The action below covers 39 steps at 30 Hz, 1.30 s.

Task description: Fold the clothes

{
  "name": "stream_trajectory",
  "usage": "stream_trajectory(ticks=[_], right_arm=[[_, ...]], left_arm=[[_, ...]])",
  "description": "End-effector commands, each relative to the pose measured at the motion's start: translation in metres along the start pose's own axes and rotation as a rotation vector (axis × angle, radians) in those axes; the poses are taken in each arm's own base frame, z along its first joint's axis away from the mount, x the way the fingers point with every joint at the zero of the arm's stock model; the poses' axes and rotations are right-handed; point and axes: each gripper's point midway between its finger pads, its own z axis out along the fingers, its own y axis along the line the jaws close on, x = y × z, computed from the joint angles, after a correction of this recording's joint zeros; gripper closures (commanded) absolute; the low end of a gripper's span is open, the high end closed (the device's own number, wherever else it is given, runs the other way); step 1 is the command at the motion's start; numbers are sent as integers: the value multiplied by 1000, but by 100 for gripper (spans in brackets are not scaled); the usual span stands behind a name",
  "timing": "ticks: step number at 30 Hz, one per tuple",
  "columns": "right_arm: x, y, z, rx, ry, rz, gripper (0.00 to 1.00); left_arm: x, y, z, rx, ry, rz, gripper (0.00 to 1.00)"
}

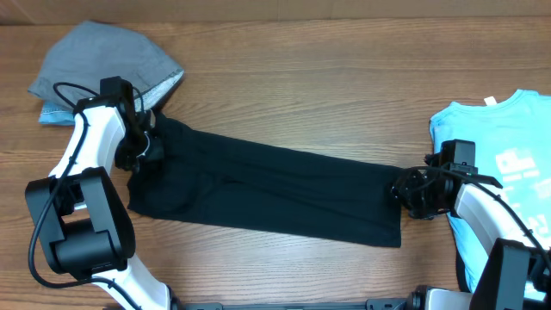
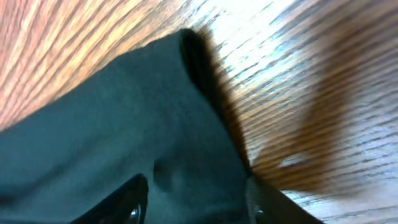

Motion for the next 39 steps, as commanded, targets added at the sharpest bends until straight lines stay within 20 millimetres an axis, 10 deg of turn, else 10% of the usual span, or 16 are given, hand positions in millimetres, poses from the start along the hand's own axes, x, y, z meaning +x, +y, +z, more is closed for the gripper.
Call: stream_trajectory(ticks=[1, 6, 22, 30, 39], right_arm=[[4, -20, 2, 62, 12, -5, 43], [11, -38, -4, 87, 52, 40, 42], [49, -9, 7, -170, 190, 47, 46], [58, -8, 22, -177, 254, 74, 69], [7, -6, -9, -125, 128, 46, 88]], left_arm=[[1, -16, -6, 93, -2, -2, 80], [-4, -32, -24, 182, -22, 51, 63], [-38, -62, -162, 301, -234, 126, 58], [-37, -65, -176, 309, -269, 138, 57], [-35, -66, -175, 309, -259, 137, 57]])
